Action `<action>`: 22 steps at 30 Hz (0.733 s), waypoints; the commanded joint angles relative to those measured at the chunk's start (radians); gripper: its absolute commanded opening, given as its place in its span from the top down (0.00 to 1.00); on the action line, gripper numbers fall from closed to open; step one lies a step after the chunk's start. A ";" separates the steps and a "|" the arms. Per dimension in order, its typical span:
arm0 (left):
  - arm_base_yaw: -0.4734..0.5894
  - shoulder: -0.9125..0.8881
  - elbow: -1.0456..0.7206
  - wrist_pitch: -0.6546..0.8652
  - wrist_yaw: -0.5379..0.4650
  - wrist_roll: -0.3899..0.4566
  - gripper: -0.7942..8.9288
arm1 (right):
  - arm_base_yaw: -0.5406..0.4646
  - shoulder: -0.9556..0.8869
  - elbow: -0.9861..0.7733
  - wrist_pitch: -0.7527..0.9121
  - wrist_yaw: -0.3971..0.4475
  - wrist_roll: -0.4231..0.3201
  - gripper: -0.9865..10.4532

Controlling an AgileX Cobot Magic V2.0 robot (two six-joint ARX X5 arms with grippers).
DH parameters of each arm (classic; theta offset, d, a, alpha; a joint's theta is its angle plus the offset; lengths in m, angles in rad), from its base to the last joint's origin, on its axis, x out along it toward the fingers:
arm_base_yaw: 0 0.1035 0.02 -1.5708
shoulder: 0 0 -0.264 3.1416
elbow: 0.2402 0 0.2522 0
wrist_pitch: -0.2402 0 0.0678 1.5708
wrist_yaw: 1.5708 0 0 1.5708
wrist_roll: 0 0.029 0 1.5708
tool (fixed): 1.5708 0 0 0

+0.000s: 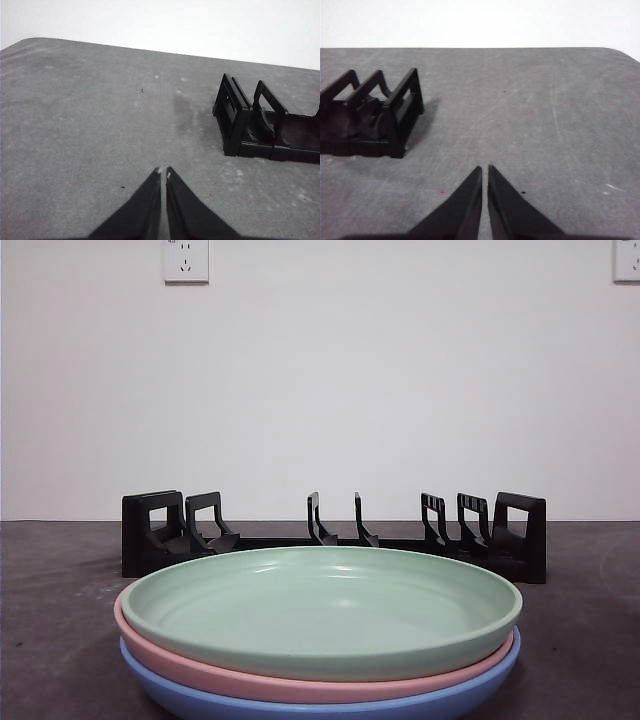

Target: Place the plate

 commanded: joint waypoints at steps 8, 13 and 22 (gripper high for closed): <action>0.002 -0.002 -0.020 -0.007 -0.002 -0.005 0.90 | 0.009 -0.002 -0.006 -0.008 0.017 -0.019 0.90; 0.002 -0.002 -0.020 -0.007 -0.002 -0.005 0.90 | 0.020 -0.002 -0.006 -0.003 0.011 -0.019 0.90; 0.002 -0.002 -0.020 -0.008 -0.002 -0.005 0.90 | 0.020 -0.002 -0.006 0.017 0.011 -0.019 0.90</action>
